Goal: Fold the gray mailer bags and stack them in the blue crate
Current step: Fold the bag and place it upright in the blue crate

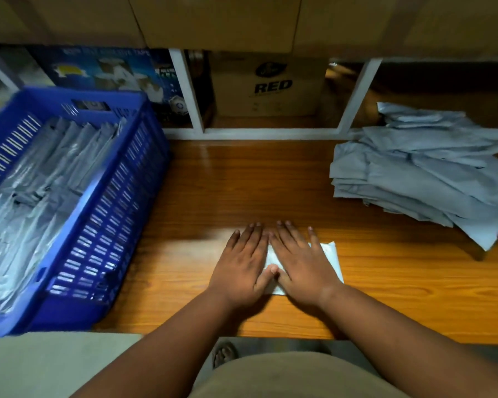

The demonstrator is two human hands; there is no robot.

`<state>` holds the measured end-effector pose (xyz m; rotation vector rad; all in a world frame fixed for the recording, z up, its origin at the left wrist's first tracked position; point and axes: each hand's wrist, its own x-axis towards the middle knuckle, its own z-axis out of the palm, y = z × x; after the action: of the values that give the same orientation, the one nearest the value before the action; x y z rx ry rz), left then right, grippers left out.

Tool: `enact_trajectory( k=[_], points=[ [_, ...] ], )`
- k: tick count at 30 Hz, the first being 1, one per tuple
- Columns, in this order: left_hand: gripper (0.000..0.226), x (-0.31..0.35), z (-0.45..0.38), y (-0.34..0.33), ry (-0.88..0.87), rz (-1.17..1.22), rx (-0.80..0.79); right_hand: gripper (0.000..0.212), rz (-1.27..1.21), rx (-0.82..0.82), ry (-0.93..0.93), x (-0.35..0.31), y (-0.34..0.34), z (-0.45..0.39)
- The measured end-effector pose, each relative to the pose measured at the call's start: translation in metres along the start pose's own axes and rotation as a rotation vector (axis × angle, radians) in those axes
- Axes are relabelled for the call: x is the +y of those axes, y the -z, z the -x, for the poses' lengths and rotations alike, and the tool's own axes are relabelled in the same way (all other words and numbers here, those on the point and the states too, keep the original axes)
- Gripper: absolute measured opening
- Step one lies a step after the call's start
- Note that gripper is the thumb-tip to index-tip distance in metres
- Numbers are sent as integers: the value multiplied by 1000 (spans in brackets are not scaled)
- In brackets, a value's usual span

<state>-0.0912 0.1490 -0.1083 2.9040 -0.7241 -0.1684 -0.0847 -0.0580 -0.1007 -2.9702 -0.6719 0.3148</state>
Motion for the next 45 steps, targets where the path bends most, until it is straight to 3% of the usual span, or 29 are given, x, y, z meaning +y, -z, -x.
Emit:
enact_trajectory(
  k=[4, 8, 11, 13, 18, 22, 29, 34, 40, 45],
  points=[
    [76, 4, 9, 13, 32, 14, 88, 77, -48, 53, 51, 20, 13, 26],
    [74, 2, -7, 49, 106, -58, -72, 91, 85, -42, 24, 28, 40, 20],
    [46, 3, -24, 76, 180, -18, -238, 70, 59, -151, 29, 28, 64, 4],
    [27, 1, -26, 89, 193, 76, -246, 49, 16, -183, 72, 28, 77, -3],
    [16, -11, -11, 141, 183, 121, -217, 20, -198, -150, 124, 38, 115, -21],
    [24, -35, 5, 208, 249, 116, -101, 9, -238, -63, 201, 29, 172, -59],
    [31, -89, 90, 303, 520, -28, 231, 6, -137, 223, 410, -80, 282, -126],
    [41, -139, 169, 331, 651, -68, 220, 11, -5, 315, 580, -190, 331, -171],
    [34, -188, 234, 300, 814, -89, 216, 12, 142, 211, 696, -306, 318, -221],
    [35, -221, 248, 267, 859, 27, 55, 8, 293, -68, 770, -348, 276, -255]
  ],
)
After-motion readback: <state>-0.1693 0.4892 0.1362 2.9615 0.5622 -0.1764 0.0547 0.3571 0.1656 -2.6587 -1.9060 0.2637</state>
